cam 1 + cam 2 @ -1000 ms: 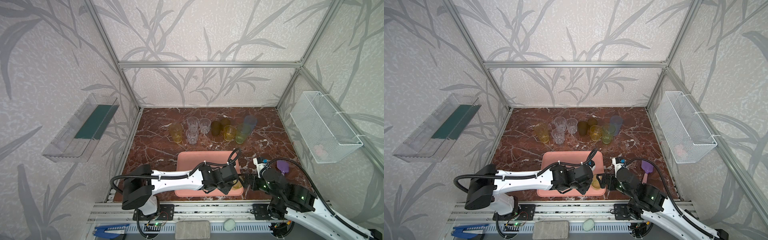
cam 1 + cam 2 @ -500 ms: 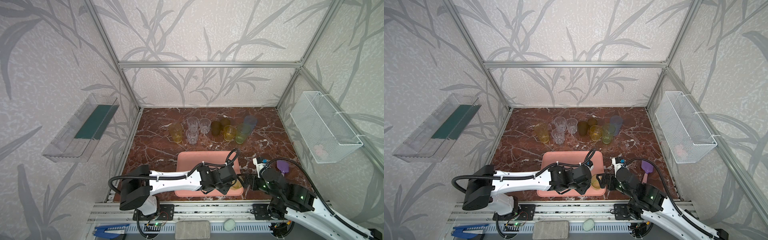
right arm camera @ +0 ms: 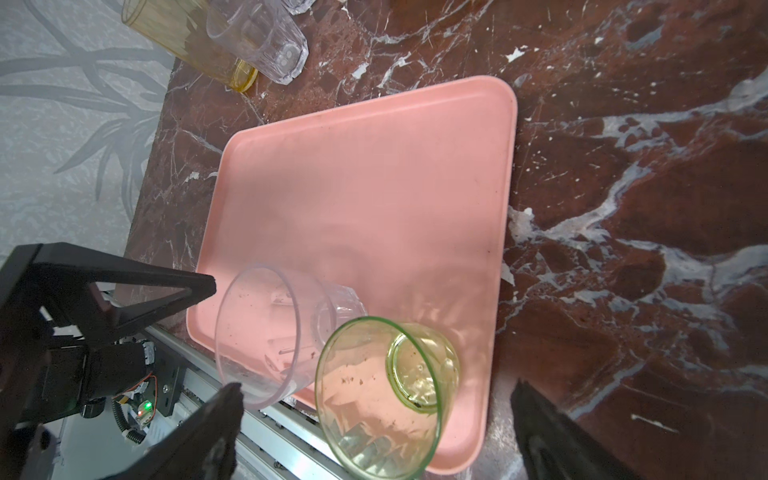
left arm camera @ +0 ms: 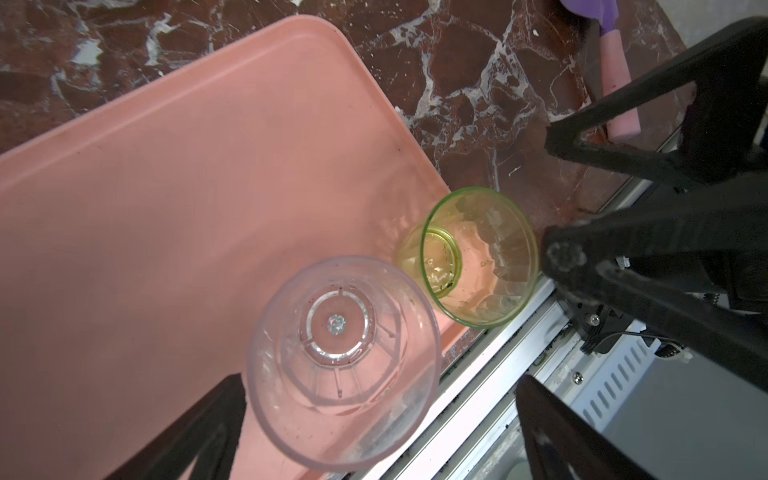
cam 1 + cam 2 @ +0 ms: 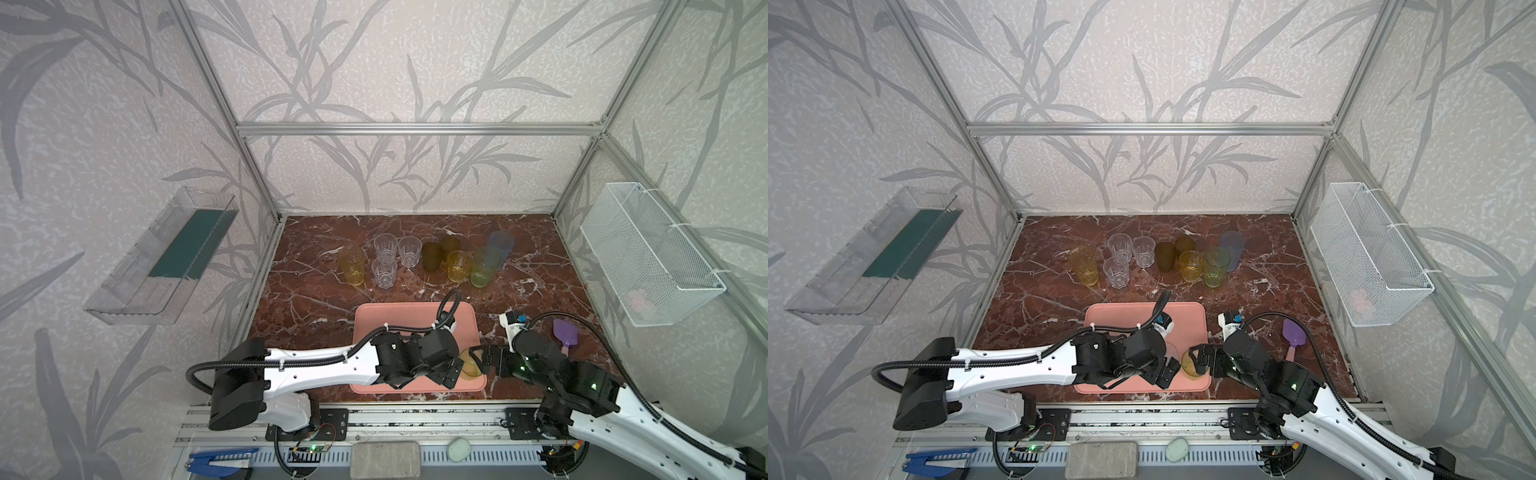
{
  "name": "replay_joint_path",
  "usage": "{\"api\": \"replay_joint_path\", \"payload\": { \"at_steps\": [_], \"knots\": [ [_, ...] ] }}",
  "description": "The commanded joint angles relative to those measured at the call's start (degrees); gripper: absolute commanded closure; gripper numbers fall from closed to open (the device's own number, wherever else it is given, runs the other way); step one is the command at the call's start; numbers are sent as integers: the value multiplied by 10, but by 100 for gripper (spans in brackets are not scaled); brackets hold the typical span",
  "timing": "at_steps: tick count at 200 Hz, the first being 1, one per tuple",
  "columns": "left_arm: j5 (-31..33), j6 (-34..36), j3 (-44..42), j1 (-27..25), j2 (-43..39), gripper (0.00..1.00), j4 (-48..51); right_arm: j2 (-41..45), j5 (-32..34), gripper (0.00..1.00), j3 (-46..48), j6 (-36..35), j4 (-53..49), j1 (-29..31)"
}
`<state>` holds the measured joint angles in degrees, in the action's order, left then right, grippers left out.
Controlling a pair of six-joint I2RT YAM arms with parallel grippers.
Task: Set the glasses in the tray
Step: 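Lower the clear tumbler onto the tray beside the green glass with the left gripper, then open the left gripper and lift it while the right arm reaches toward the tumbler cluster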
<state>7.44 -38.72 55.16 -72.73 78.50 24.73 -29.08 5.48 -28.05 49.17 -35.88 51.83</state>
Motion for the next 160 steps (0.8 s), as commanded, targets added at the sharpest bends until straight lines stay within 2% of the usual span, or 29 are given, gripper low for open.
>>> {"api": "replay_joint_path", "payload": {
  "at_steps": [1,44,80,143,160],
  "knots": [
    [25,-14,-22,28,-46,1,-22,-32,-15,1,-36,-18,34,-4],
    [21,-14,-76,96,-126,1,-27,-134,-42,1,-85,-42,66,-17],
    [38,-11,-114,149,-200,1,-11,-223,-79,0,-133,-74,98,-59],
    [31,-19,-156,242,-293,1,10,-432,-122,10,-322,-180,77,-97],
    [27,-21,-165,258,-307,1,9,-489,-117,18,-375,-206,59,-107]
  ]
}}
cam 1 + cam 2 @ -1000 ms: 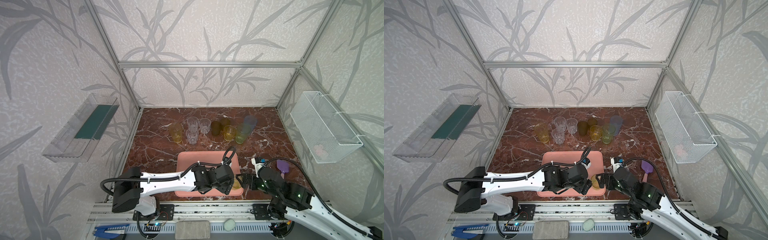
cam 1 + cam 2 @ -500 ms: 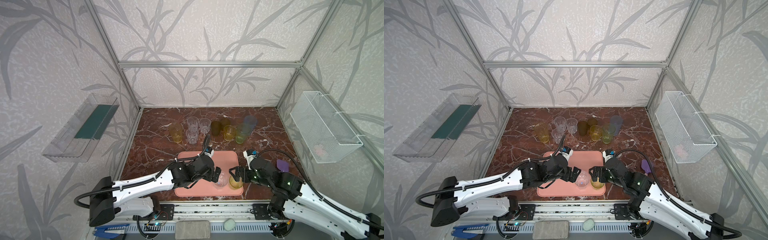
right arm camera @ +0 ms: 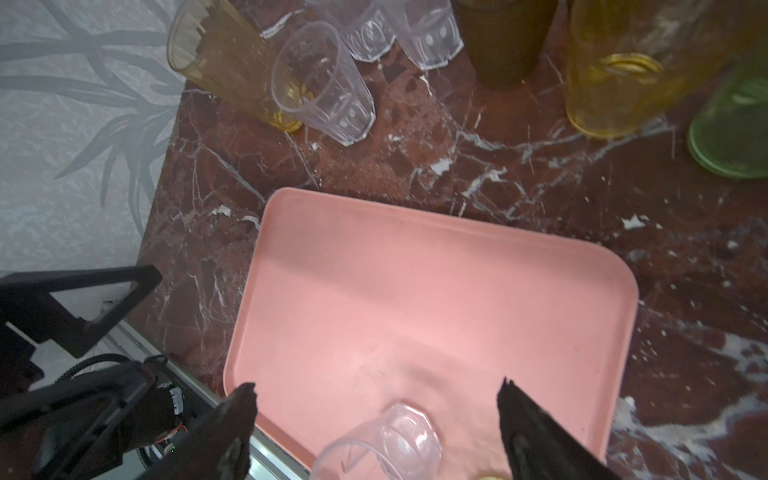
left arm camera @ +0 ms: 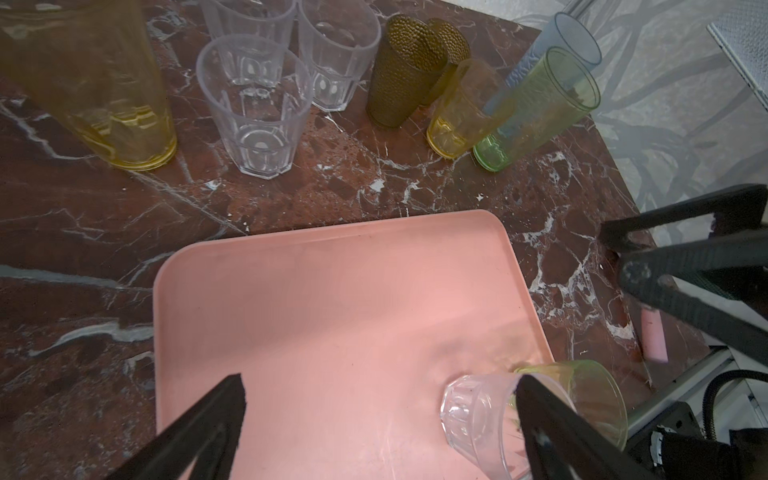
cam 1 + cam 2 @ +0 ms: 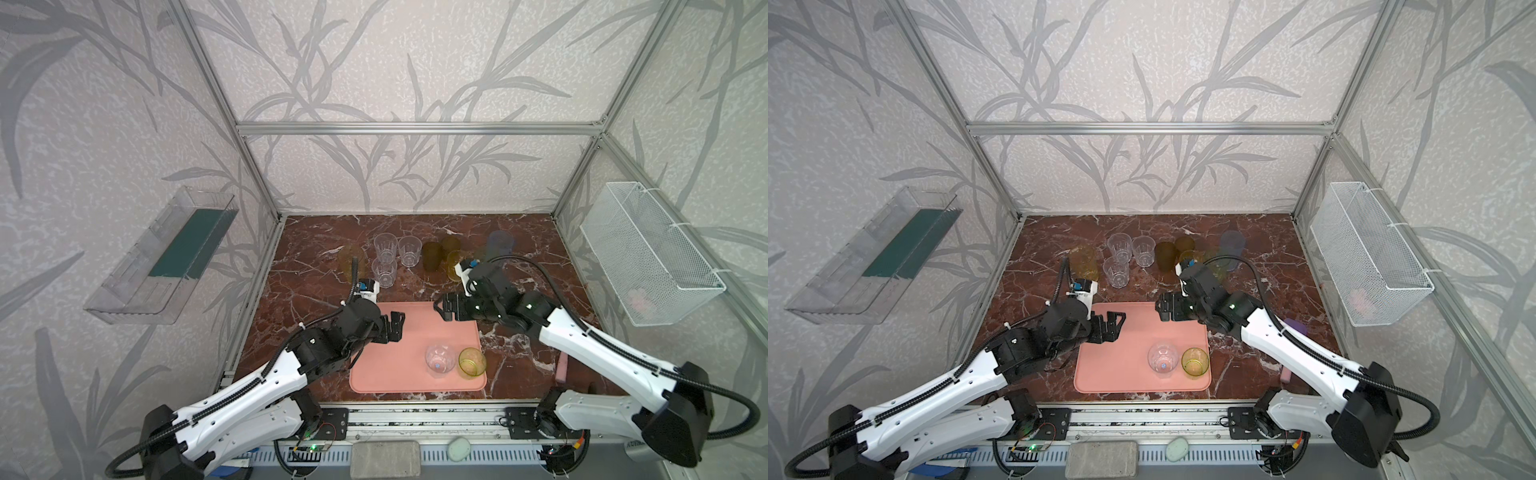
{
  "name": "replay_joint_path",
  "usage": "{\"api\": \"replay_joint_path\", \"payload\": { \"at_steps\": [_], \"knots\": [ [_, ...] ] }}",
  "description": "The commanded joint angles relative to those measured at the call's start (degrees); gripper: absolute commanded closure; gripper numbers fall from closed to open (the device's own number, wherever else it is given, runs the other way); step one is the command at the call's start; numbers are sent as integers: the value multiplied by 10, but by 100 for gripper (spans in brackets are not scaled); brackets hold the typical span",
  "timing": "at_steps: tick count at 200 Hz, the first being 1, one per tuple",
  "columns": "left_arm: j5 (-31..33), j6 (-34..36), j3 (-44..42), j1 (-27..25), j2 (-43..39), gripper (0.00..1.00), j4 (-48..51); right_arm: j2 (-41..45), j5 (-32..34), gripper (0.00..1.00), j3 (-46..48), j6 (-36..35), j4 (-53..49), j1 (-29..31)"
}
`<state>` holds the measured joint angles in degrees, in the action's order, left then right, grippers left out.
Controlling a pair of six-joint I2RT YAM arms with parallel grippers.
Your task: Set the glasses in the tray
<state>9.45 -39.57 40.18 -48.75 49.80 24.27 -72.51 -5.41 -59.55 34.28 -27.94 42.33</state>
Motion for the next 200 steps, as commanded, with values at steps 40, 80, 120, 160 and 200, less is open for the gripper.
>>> {"api": "replay_joint_path", "payload": {
  "at_steps": [40,80,120,160,200],
  "knots": [
    [-4,-19,-29,34,-31,1,5,-168,14,36,-162,-118,-61,-46],
    [-11,-25,-27,36,-13,1,3,-242,43,53,-236,-161,-105,-83],
    [-16,-18,-20,37,13,1,-7,-298,66,55,-289,-192,-134,-88],
    [-14,-9,-21,37,22,1,-26,-340,93,60,-332,-205,-170,-95],
    [-7,-4,-23,38,29,1,-37,-362,116,62,-357,-208,-195,-101]
  ]
}}
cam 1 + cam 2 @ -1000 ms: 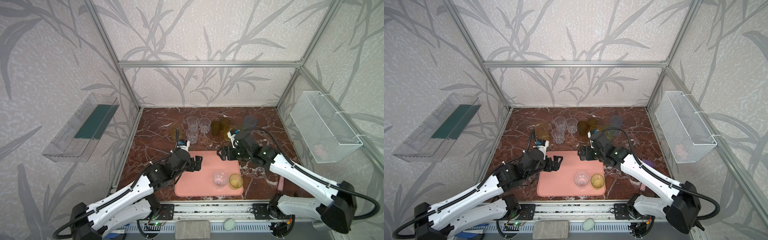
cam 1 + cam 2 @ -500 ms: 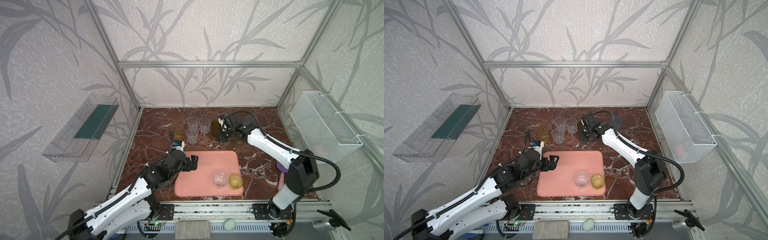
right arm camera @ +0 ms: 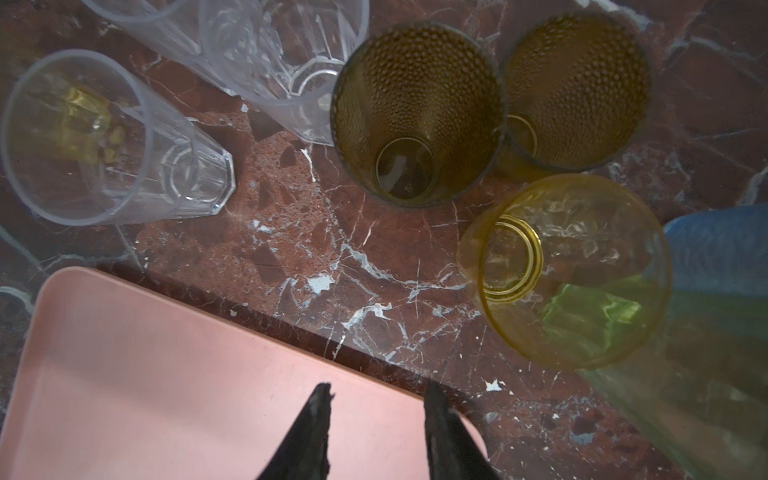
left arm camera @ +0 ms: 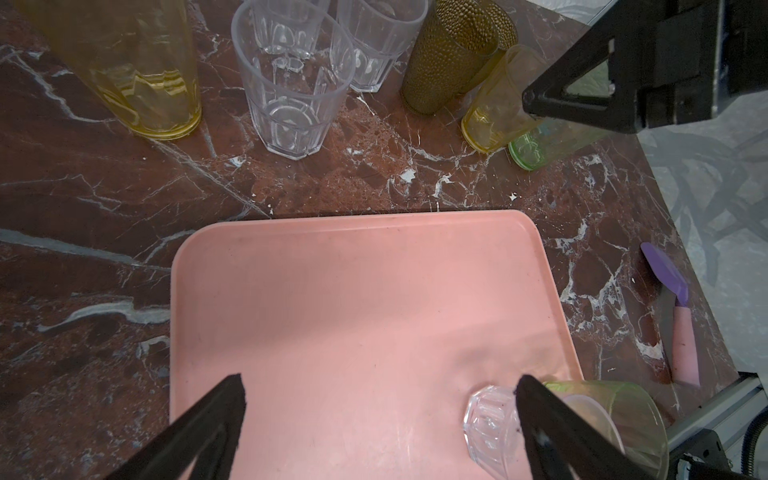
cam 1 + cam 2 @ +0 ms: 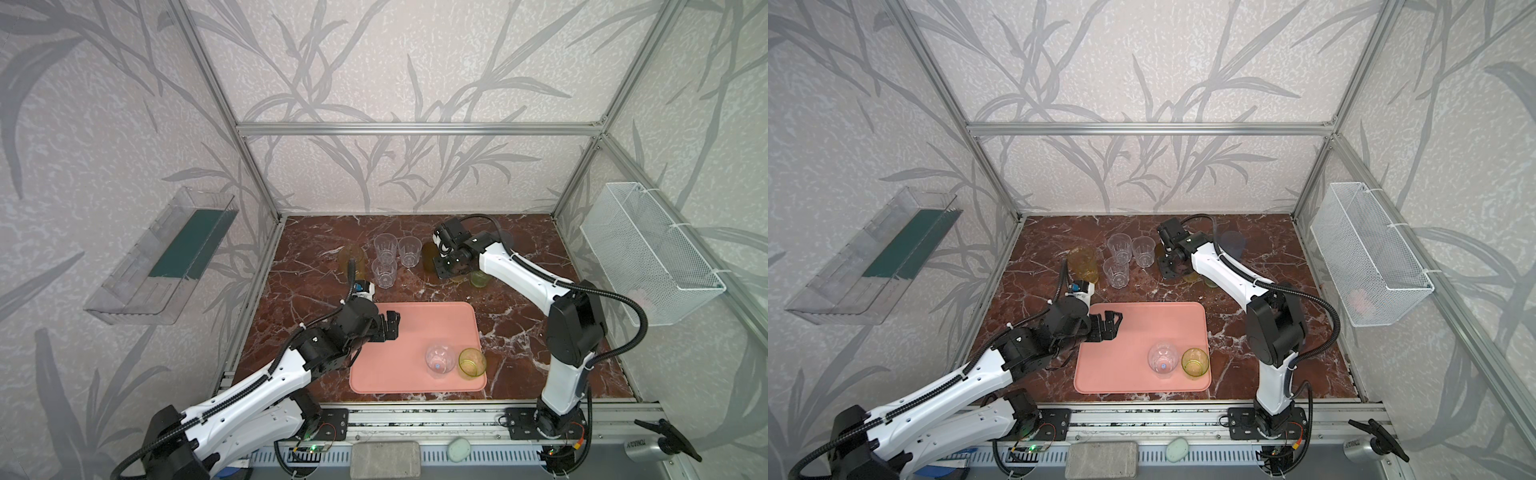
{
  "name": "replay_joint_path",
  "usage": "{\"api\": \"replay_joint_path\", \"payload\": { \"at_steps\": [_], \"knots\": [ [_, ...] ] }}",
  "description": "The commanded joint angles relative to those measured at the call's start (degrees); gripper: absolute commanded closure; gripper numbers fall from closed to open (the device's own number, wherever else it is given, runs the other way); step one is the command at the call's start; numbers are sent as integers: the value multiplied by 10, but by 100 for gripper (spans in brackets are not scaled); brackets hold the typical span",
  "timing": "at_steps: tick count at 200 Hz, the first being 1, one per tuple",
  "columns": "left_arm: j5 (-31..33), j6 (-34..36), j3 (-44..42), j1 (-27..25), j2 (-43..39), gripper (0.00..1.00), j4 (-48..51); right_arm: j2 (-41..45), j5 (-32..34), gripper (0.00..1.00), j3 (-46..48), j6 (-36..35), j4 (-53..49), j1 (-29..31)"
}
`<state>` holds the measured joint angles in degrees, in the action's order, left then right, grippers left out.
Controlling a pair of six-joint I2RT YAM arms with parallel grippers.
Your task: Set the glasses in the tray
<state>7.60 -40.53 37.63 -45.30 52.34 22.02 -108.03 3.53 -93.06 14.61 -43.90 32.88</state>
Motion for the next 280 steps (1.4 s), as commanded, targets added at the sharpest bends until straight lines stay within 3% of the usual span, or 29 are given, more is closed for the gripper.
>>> {"api": "replay_joint_path", "payload": {
  "at_steps": [1,88,280],
  "knots": [
    [12,6,2,3,5,1,-14,-8,27,62,-23,-11,-36,-7],
    [5,-6,-1,4,22,1,-34,-45,70,66,-50,-33,-51,-17],
    [4,-4,-9,4,21,1,-34,-109,77,81,-96,-56,-62,-23]
  ]
}}
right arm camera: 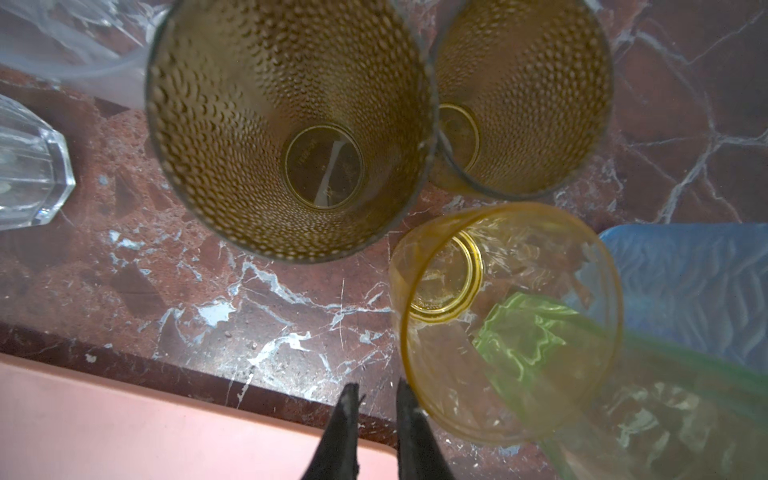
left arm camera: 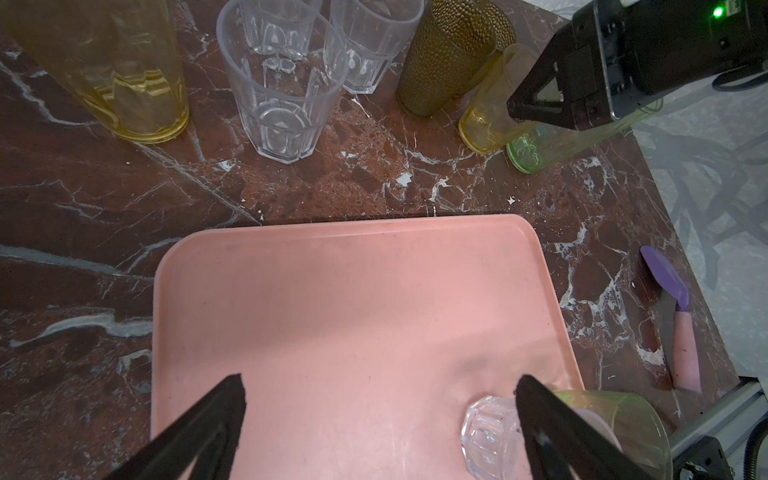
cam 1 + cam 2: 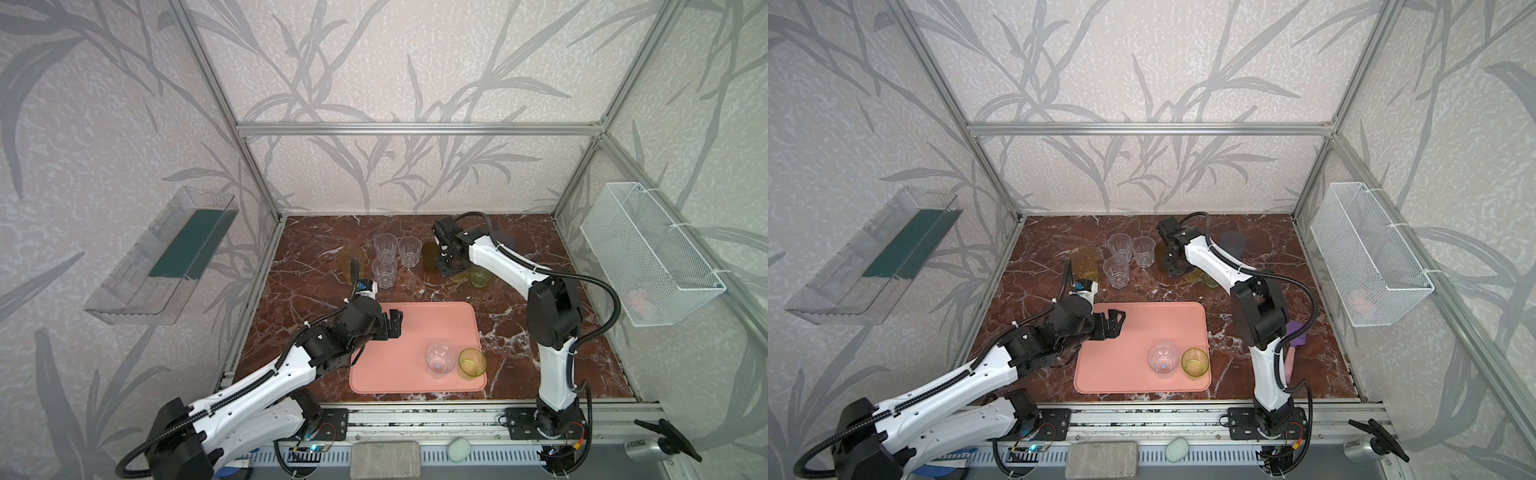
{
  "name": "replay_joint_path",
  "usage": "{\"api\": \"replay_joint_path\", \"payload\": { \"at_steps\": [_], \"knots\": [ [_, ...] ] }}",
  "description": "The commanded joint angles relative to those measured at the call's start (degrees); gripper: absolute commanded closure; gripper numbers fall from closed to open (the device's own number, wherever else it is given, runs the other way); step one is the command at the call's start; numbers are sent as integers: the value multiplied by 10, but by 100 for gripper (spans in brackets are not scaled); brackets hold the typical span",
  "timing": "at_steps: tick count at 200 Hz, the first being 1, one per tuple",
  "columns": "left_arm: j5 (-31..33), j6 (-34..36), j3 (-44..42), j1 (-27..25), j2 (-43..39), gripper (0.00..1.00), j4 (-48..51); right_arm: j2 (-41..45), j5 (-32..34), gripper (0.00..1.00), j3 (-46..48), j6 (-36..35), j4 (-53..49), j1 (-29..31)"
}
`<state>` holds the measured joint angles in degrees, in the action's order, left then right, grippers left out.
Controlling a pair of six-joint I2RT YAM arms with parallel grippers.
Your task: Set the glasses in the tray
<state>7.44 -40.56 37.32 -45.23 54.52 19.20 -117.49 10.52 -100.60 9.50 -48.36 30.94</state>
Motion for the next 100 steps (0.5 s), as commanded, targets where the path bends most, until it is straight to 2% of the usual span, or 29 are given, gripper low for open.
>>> {"api": "replay_joint_path", "payload": {
  "at_steps": [1,63,100],
  "knots": [
    [6,-4,-6,3,-1,1,-6,-14,7,81,-21,-5,-18,-4],
    [1,-4,-6,3,0,1,-8,10,34,81,-26,-4,-31,-3],
    [-1,-4,-8,4,4,1,-11,9,42,69,-31,-10,-34,-3]
  ]
}}
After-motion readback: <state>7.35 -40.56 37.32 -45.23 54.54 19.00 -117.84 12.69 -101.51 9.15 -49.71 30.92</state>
